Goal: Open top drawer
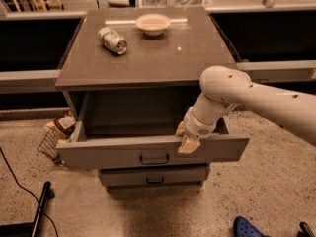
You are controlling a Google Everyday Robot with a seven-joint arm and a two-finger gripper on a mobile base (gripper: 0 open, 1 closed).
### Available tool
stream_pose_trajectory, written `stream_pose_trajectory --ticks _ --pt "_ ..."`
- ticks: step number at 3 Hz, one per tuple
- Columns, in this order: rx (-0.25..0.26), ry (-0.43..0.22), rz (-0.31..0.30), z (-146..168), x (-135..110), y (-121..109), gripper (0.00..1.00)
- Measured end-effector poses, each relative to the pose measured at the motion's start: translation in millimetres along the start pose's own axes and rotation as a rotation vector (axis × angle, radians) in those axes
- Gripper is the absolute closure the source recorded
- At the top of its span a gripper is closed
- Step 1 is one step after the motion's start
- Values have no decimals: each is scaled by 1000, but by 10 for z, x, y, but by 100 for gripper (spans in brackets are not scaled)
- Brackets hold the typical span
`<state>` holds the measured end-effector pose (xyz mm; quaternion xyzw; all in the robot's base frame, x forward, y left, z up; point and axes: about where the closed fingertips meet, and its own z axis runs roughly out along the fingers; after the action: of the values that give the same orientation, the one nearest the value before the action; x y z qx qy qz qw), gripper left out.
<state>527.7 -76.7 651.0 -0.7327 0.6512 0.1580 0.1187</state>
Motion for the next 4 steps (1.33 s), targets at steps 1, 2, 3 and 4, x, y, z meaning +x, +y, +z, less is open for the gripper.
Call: stream_pose_trajectory --ticks 1,2,3,4 --pt "0 0 0 -5 28 3 100" --pt "1 -16 8 18 -26 127 100" --pt "1 -16 8 18 -25 127 82" --pt "1 -16 8 19 -25 127 59"
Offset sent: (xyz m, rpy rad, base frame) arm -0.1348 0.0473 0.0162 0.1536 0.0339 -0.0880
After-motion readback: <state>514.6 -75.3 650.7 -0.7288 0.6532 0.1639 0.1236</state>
